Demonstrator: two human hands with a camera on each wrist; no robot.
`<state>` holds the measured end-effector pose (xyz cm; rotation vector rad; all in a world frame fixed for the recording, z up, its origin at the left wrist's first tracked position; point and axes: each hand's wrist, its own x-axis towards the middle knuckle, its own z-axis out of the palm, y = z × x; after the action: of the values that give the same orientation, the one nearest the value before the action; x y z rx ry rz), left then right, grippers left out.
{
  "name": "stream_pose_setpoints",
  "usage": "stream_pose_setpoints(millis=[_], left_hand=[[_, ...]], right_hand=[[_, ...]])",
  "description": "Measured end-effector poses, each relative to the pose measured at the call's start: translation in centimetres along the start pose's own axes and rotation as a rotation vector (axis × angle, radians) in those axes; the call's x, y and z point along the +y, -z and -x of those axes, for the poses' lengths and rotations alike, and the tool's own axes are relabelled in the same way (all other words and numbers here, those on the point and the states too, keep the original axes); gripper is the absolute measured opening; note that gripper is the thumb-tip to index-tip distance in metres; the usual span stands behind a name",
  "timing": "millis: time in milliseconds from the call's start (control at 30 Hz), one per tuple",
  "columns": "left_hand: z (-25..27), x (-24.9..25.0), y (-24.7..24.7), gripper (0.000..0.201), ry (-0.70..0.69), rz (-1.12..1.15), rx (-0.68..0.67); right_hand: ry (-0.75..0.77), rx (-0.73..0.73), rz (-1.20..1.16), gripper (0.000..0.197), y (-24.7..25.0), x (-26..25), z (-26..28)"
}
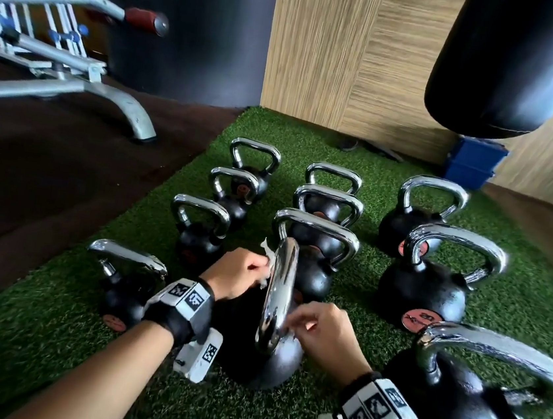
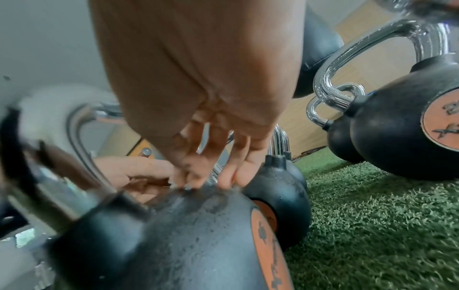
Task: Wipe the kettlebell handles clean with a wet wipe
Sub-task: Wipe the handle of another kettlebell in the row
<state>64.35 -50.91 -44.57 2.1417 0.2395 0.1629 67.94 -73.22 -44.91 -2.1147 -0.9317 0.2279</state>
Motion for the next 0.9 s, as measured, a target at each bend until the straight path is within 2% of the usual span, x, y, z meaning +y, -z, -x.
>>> stream_pose_setpoints(millis=[33,100,167,200,233,300,333,367,533,733,833,900], left_hand=[[0.2,-0.3,-0.1,0.023,-0.001,0.007,0.034],[0.9,-0.5,-0.7,0.014,-0.030,-0.063,0.201],[1.5,-0.3,-1.8,0.011,-0.045,-0.089,0.346],[1.6,-0.3,-2.1,0.009,-0.033,-0.093,0.377],[1.5,-0.1,-2.1,0.011,-0.022,-0.104,0.378],[1.1,0.5,-1.8,0.041,-0.038,-0.135,0.355],[0.8,1.1,-1.5,0.046,-0.060,-0.135,0.357],[0.5,1.7,-1.1,0.045,-0.085,-0.137,0.370],[0.6,2.2,-1.3,0.012,-0.121,-0.062,0.481],[0.6,3.0,-0.2,0.015,-0.137,0.011,0.453],[0.9,4.5,1.1,0.017,-0.137,0.169,0.398],[1.8,4.9,1.7,0.021,-0.182,0.120,0.378]], right_hand=[[-0.019,0.074,-0.005,0.026,-0.1,0.3,-0.7],[-0.051,0.146,0.064,0.028,-0.7,0.9,-1.7],[-0.134,0.022,0.083,0.042,-1.7,1.2,-2.3],[-0.172,-0.055,0.064,0.049,-2.2,1.3,-2.3],[-0.188,-0.111,0.046,0.053,-2.9,1.6,-2.3],[-0.172,-0.148,0.035,0.055,-3.8,2.0,-2.1],[-0.163,-0.147,0.032,0.054,-4.0,2.2,-2.1],[-0.159,-0.146,0.031,0.053,-4.0,2.3,-2.1],[-0.162,-0.118,-0.028,0.054,-4.3,2.5,-1.9],[-0.118,-0.093,0.009,0.052,-4.7,2.7,-1.8],[-0.102,-0.094,0.011,0.052,-4.7,2.9,-1.8],[-0.093,-0.081,0.022,0.052,-4.8,2.9,-1.7]])
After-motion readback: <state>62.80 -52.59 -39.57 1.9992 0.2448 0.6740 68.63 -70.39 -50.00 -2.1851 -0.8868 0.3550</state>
